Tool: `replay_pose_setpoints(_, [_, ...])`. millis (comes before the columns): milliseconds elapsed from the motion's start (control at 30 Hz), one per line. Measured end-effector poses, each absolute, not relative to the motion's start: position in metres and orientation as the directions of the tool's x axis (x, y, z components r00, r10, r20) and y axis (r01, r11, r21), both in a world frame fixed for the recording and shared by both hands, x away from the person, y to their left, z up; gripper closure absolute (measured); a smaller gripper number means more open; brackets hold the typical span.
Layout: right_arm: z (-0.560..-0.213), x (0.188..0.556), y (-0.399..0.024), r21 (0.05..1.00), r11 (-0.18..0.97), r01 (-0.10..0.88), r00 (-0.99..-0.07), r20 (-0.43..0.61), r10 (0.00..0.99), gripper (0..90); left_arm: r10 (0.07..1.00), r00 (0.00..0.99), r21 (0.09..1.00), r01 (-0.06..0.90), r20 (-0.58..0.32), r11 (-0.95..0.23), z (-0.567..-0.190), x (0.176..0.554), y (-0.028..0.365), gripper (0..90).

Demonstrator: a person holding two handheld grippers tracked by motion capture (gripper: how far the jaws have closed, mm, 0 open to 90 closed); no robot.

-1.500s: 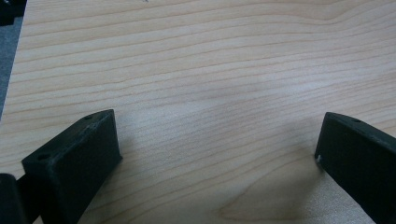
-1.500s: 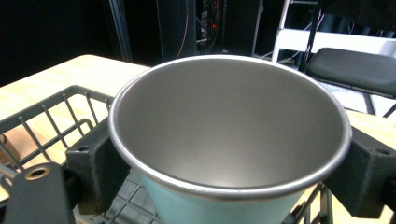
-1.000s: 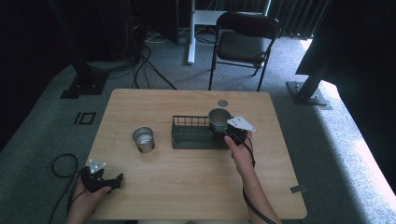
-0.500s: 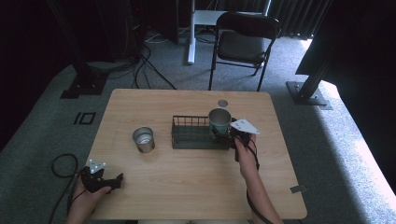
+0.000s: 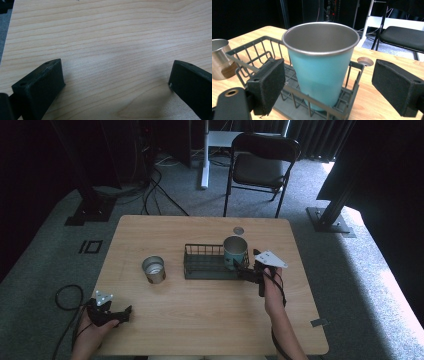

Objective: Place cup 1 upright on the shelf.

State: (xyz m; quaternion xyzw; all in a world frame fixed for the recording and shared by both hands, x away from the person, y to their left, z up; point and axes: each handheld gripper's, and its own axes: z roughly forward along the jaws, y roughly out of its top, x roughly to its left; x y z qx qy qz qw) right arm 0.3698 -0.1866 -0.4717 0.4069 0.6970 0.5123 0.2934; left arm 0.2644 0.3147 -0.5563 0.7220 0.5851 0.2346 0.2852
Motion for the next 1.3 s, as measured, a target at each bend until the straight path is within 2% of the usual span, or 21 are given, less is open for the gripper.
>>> replay_pose_setpoints(733, [-0.496, 0.344, -0.222, 0.938, 0.142, 0.317, -0.518, 0.046, 0.854, 11.5, 0.979, 0.205, 0.686, 0.711, 0.005, -0.153, -0.556, 0.264, 0.315, 0.4])
replay_pose_setpoints(1300, [-0.522, 0.329, -0.258, 0.91, 0.131, 0.394, -0.446, 0.064, 0.893, 11.5, 0.979, 0.205, 0.686, 0.711, 0.005, -0.153, -0.556, 0.264, 0.315, 0.4])
